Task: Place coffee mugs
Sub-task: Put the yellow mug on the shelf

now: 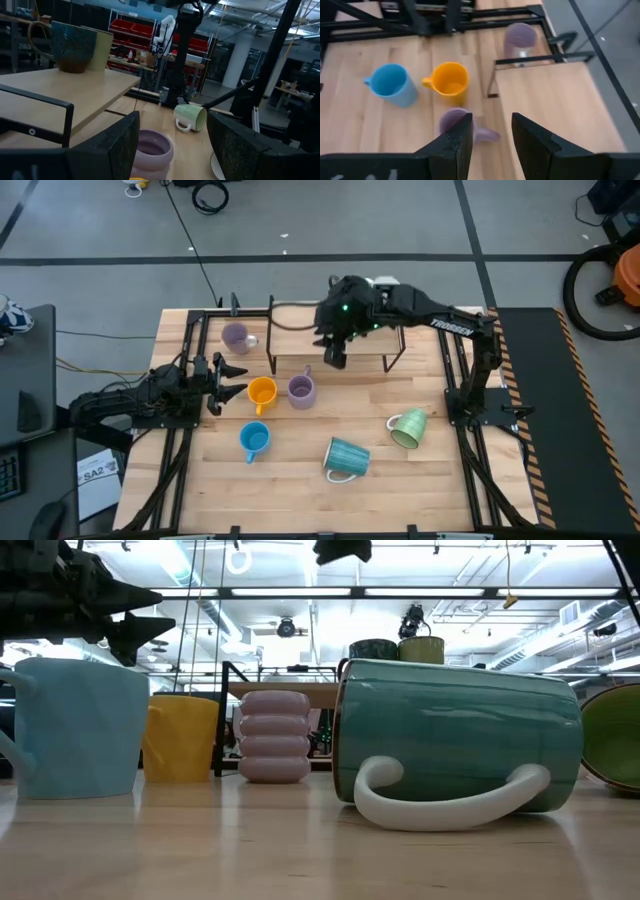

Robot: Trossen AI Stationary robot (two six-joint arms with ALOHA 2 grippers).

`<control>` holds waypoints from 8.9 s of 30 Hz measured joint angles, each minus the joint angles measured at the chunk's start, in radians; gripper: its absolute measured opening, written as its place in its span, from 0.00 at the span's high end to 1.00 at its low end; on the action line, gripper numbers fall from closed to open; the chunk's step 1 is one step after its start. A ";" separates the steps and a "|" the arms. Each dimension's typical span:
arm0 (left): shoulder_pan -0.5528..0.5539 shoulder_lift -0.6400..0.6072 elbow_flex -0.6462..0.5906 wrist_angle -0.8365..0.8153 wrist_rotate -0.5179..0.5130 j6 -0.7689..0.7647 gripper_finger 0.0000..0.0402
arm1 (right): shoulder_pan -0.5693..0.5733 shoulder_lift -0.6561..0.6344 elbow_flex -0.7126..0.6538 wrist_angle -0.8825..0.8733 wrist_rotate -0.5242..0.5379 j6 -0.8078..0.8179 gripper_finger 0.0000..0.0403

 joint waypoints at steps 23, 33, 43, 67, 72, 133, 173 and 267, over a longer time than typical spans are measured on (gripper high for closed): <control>0.000 0.125 0.207 -0.188 -0.065 -0.016 0.41 | 0.146 0.002 -0.251 0.292 0.002 0.007 0.65; 0.000 0.450 0.466 -0.614 -0.171 -0.126 0.41 | 0.146 0.002 -0.266 0.318 0.004 0.008 0.65; 0.000 0.735 0.498 -0.663 -0.172 -0.192 0.41 | 0.146 0.002 -0.266 0.317 0.004 0.006 0.65; 0.000 0.997 0.500 -0.684 -0.175 -0.186 0.55 | 0.146 0.002 -0.265 0.317 0.003 0.004 0.65; 0.000 0.997 0.499 -0.691 -0.175 -0.184 0.68 | 0.146 0.002 -0.264 0.317 0.003 0.004 0.65; 0.184 1.381 1.411 -0.821 -0.197 0.874 0.92 | 0.050 -0.122 -0.263 0.105 -0.006 0.006 0.65; 0.283 1.534 1.409 -0.788 -0.160 0.839 0.76 | 0.051 -0.122 -0.264 0.101 -0.007 0.006 0.65; -0.434 1.106 1.039 -0.799 -0.328 0.070 0.61 | -0.194 -0.018 -0.264 0.256 -0.172 -0.415 0.65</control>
